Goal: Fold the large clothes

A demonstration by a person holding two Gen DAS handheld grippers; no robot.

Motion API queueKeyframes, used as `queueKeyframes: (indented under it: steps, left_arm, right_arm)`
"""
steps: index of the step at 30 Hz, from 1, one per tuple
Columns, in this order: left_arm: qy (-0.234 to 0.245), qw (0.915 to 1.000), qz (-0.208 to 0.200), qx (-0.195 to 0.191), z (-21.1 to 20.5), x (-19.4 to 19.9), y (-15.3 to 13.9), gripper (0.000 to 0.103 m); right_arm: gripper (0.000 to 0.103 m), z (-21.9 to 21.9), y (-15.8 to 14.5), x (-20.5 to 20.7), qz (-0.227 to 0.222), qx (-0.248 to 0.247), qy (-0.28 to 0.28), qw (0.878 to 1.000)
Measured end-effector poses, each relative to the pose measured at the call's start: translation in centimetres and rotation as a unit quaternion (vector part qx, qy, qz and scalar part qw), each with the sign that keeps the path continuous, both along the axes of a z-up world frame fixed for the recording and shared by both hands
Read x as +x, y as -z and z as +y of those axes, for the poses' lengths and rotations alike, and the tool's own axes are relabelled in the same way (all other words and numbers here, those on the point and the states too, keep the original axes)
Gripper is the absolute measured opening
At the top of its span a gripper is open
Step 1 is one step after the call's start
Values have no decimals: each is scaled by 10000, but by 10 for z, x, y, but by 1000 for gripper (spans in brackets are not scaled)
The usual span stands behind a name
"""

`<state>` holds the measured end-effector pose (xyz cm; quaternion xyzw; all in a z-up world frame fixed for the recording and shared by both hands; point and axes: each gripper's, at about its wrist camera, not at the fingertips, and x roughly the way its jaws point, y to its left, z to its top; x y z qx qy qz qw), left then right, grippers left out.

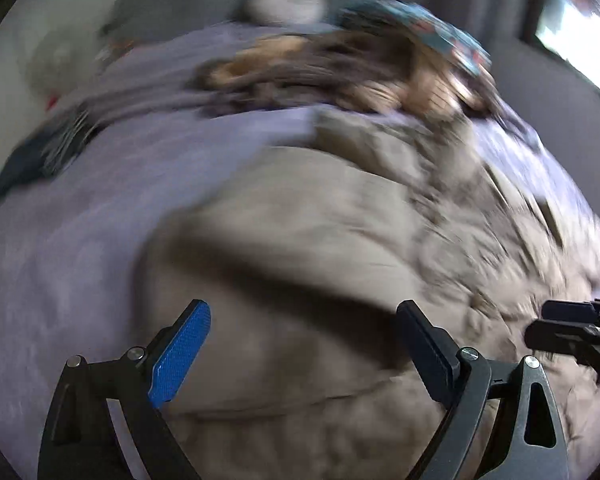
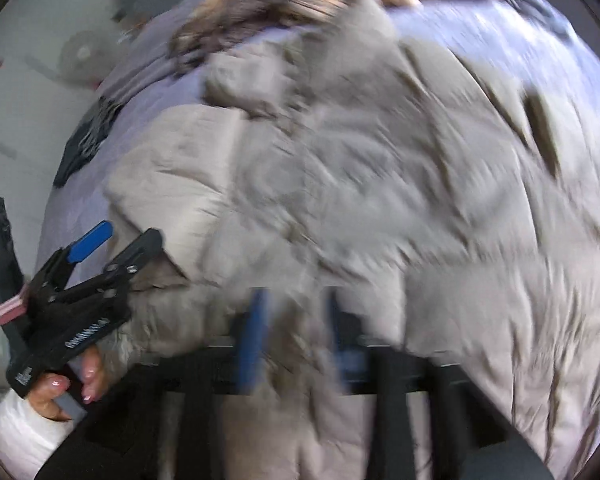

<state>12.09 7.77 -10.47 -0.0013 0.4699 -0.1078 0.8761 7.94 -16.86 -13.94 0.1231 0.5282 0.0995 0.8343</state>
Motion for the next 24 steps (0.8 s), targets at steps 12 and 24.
queueKeyframes:
  steps: [12, 24]
  left_arm:
    - [-1105, 9318, 1852, -2920, 128, 83, 89, 65]
    - [-452, 9932, 639, -862, 72, 83, 39, 16]
  right_arm:
    - [74, 171, -2, 43, -1252, -2771, -1955, 9324]
    - [4, 78, -5, 54, -1308, -2419, -189, 9612]
